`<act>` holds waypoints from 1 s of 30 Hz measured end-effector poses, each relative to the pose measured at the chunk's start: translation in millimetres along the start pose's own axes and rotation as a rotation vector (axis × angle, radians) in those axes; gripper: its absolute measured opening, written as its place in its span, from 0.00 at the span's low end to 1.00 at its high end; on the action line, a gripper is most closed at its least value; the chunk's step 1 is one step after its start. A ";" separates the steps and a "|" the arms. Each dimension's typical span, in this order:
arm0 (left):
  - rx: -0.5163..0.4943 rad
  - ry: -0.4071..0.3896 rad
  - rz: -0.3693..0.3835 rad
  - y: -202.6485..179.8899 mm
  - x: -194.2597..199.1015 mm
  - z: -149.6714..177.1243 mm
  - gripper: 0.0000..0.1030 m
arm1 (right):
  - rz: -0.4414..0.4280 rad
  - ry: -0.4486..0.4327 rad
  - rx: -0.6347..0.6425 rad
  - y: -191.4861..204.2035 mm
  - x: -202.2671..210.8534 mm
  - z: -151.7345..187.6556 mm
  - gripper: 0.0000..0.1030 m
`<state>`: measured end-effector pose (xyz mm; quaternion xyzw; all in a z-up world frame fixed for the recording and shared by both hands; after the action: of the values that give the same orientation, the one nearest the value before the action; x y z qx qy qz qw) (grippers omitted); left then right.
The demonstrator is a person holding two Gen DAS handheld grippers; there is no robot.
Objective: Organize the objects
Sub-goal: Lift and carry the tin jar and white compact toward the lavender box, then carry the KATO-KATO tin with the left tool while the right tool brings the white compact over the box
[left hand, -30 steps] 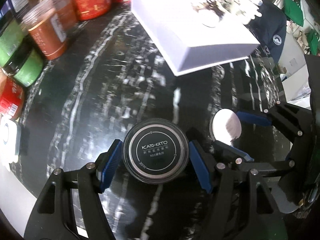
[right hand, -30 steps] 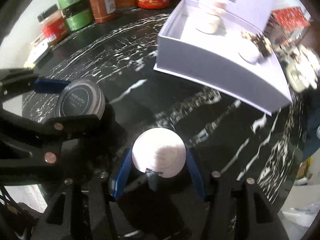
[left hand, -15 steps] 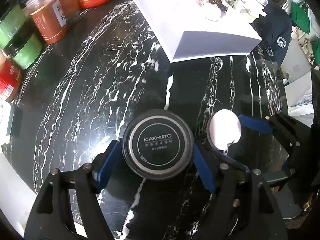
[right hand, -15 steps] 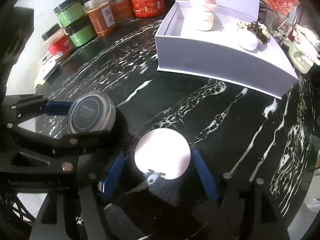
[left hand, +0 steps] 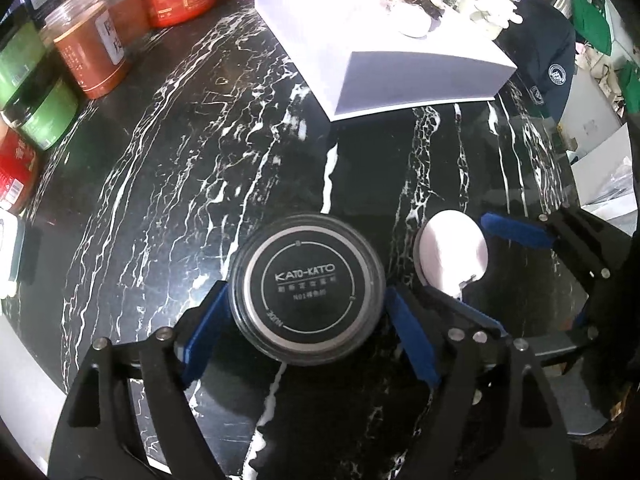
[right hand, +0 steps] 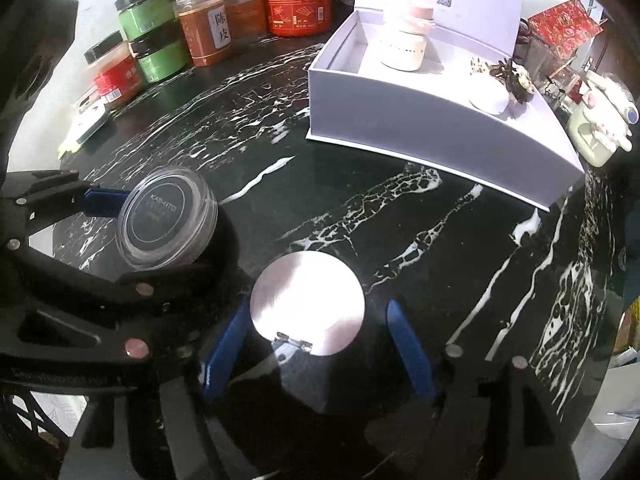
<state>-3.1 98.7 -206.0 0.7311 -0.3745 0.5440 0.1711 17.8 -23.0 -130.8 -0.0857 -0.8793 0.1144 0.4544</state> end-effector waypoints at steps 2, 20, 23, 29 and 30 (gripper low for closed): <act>-0.003 0.000 0.000 -1.5 0.4 -0.5 0.75 | -0.005 -0.004 0.014 1.2 1.5 0.8 0.59; -0.053 0.045 -0.046 -15.3 8.2 11.3 0.65 | -0.030 0.026 0.002 2.6 15.2 27.0 0.55; -0.051 0.057 -0.038 -19.3 10.0 13.6 0.65 | -0.032 0.032 -0.014 -1.2 19.8 31.7 0.55; -0.056 0.067 -0.021 -27.6 18.1 17.5 0.65 | -0.030 0.028 -0.025 -7.3 34.4 37.9 0.55; -0.060 0.067 -0.022 -28.9 19.7 16.9 0.65 | -0.029 0.026 -0.025 -7.9 36.4 38.5 0.55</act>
<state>31.9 99.6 -189.2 0.7112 -0.3766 0.5548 0.2111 -34.9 -26.0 -121.8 -0.0801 -0.8757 0.0956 0.4664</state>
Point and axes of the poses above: each gripper's, at about its wrist camera, not at the fingertips, and x roughly against the way its jaws point, y to its left, z to its underside, the point moved 7 cm from there along -x, roughly the way its jaws point, and after that the axes turned 11 degrees about -z, right-handed, at the moved point
